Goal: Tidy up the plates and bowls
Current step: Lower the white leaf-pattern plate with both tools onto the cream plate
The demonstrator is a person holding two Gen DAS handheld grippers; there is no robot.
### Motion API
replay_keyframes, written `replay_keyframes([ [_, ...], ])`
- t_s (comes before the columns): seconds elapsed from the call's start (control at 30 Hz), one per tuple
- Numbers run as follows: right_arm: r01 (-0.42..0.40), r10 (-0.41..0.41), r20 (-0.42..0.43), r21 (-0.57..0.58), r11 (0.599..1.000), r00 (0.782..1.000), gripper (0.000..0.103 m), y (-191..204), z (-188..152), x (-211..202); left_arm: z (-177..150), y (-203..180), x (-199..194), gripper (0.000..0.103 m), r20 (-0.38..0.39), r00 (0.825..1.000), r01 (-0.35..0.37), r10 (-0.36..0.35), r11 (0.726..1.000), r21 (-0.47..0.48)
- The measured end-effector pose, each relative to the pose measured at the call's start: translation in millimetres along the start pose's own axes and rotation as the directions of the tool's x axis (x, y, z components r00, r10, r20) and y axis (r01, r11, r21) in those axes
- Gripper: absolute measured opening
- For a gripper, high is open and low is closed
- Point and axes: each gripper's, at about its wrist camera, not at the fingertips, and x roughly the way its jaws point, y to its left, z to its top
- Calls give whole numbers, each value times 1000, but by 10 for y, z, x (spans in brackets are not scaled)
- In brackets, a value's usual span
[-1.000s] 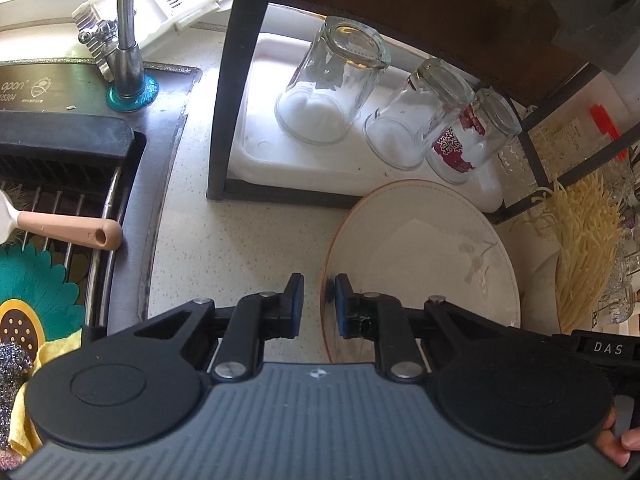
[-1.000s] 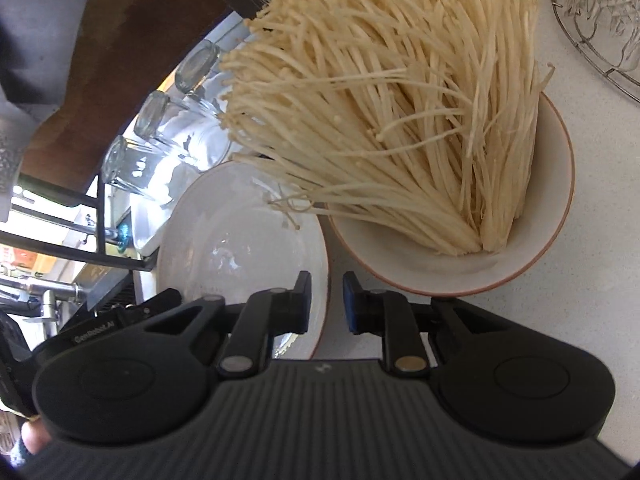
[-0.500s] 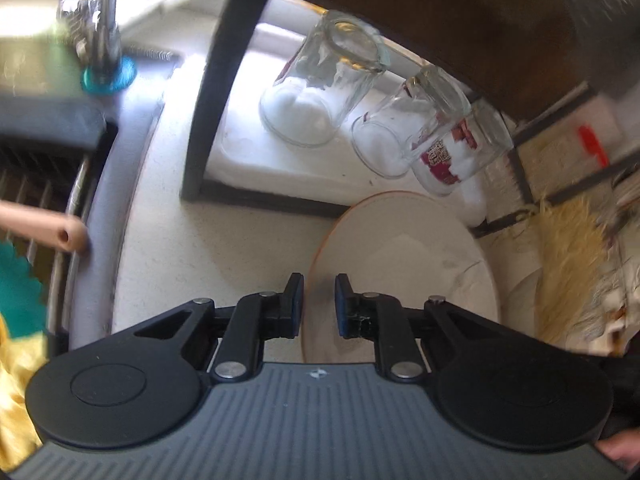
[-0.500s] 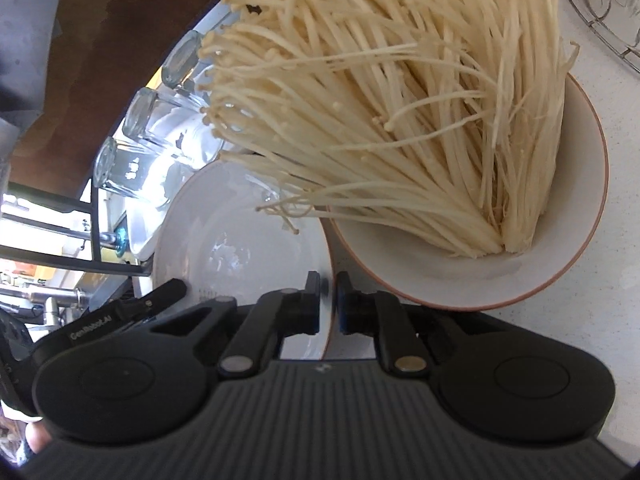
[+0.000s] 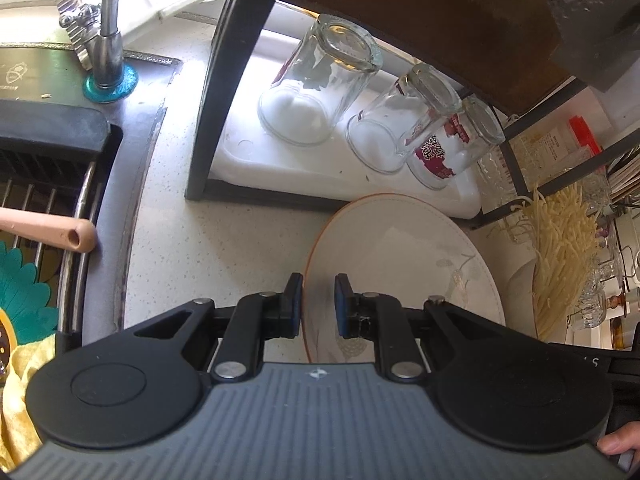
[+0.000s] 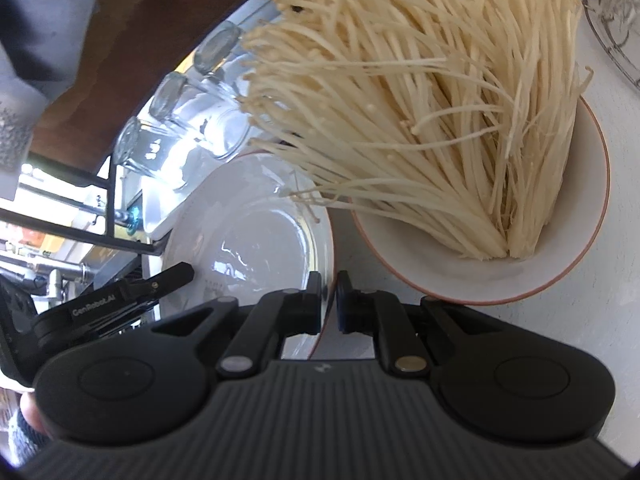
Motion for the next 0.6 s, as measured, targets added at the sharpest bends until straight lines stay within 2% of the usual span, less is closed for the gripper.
replay_keyframes([
  [0.53, 4, -1, 32, -90, 996, 999, 11, -17, -100, -358, -275, -163, -298, 19, 20, 999, 25, -25, 1000, 3],
  [0.6, 2, 2, 38, -103, 995, 999, 11, -8, -124, -414, -305, -181, -377, 19, 22, 999, 26, -26, 999, -21],
])
